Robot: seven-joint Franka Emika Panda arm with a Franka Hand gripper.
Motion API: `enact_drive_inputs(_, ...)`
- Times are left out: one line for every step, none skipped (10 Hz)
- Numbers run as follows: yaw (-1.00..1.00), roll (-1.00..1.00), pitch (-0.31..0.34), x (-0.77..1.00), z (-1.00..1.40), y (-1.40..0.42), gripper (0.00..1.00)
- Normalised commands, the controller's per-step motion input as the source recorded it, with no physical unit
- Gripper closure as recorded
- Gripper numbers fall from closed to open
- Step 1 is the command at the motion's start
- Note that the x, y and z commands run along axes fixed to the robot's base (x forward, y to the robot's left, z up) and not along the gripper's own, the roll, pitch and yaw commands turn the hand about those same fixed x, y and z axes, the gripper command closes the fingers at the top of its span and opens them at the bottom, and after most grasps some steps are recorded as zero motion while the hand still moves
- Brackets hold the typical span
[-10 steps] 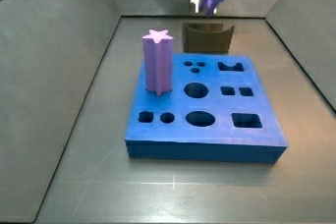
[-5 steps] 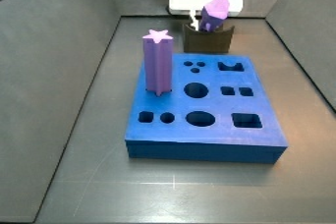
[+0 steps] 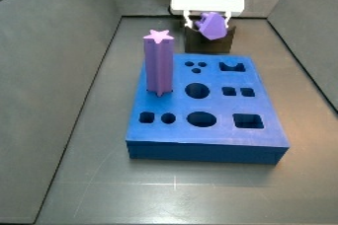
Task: Pick up the 3 prong object. Move up. Place the 3 prong object on the fixture. Regrasp the 3 prong object. Move to above the board. Insert the 3 prong object.
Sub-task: Regrasp the 3 prong object.
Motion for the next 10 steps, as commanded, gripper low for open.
enact_drive_inputs(0.03, -0.05, -0.003, -0.01, 1.00, 0.00, 0.00)
enact_drive_inputs(0.03, -0.05, -0.011, -0.02, 1.00, 0.00, 0.00)
enact_drive_inputs(0.04, -0.04, -0.032, -0.04, 1.00, 0.00, 0.00)
enact_drive_inputs(0.04, -0.03, -0.047, -0.05, 1.00, 0.00, 0.00)
enact_drive_inputs(0.04, -0.03, -0.062, -0.06, 0.85, -0.01, 0.00)
enact_drive_inputs(0.05, -0.03, -0.067, -0.06, 0.74, -0.01, 0.00)
enact_drive_inputs(0.07, -0.03, -0.067, -0.06, 0.45, 0.00, 0.00)
enact_drive_inputs(0.07, -0.03, -0.066, -0.06, 0.33, 0.00, 0.00)
enact_drive_inputs(0.03, 1.00, 0.043, -0.02, 0.98, -1.00, 0.00)
enact_drive_inputs(0.03, 1.00, 0.044, -0.01, 0.94, -1.00, 0.00)
